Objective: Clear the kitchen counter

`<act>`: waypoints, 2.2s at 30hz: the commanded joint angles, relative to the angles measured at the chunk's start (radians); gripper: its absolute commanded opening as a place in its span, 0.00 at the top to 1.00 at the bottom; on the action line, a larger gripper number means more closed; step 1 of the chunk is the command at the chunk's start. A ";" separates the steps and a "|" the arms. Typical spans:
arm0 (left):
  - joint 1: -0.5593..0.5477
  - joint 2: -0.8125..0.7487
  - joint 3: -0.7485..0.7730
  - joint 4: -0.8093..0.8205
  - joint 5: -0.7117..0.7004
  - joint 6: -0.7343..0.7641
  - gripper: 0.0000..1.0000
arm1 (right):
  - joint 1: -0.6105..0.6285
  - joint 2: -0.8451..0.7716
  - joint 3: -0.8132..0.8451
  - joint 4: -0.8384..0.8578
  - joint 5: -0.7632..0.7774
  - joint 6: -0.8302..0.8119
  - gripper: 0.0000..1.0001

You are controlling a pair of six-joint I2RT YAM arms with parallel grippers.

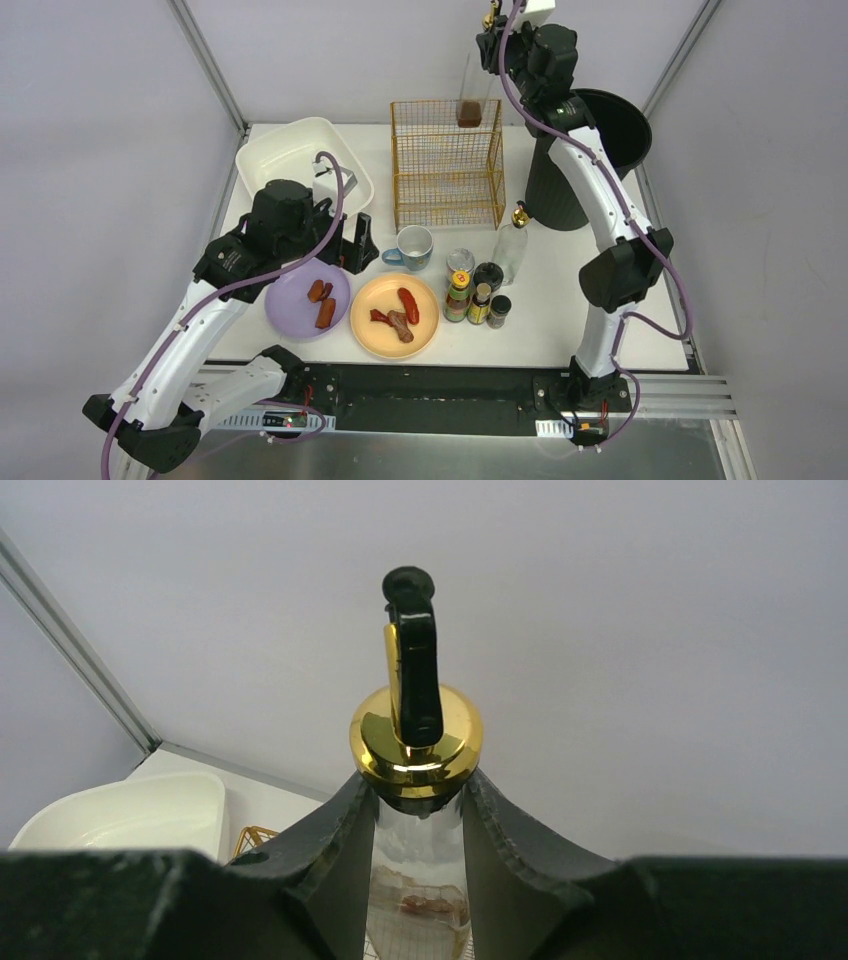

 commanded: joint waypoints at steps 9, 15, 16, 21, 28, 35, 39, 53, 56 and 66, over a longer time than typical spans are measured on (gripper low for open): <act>-0.002 -0.012 -0.016 0.033 0.028 0.000 0.00 | -0.018 0.009 0.020 0.195 -0.067 0.041 1.00; -0.002 -0.016 -0.017 0.033 0.018 0.001 0.01 | -0.021 0.003 -0.059 0.209 -0.086 0.045 1.00; -0.002 -0.018 -0.015 0.032 0.016 0.001 0.00 | -0.023 0.002 -0.071 0.209 -0.087 0.045 1.00; -0.002 -0.021 -0.015 0.031 0.012 0.002 0.01 | -0.027 -0.007 -0.127 0.209 -0.094 0.045 1.00; -0.002 -0.025 -0.021 0.030 0.005 0.000 0.00 | -0.028 0.002 -0.177 0.201 -0.101 0.049 1.00; -0.001 -0.030 -0.021 0.025 -0.004 0.005 0.01 | -0.029 0.017 -0.193 0.174 -0.093 0.028 1.00; 0.000 -0.030 -0.025 0.025 -0.004 0.007 0.00 | -0.025 0.029 -0.188 0.136 -0.077 0.000 1.00; -0.001 -0.029 -0.031 0.025 -0.004 0.012 0.00 | -0.018 0.055 -0.187 0.063 -0.053 -0.045 1.00; -0.001 -0.030 -0.032 0.025 -0.003 0.014 0.00 | -0.015 0.058 -0.198 0.059 -0.046 -0.050 1.00; -0.001 -0.034 -0.037 0.025 -0.004 0.017 0.01 | -0.012 0.065 -0.258 0.061 -0.028 -0.037 1.00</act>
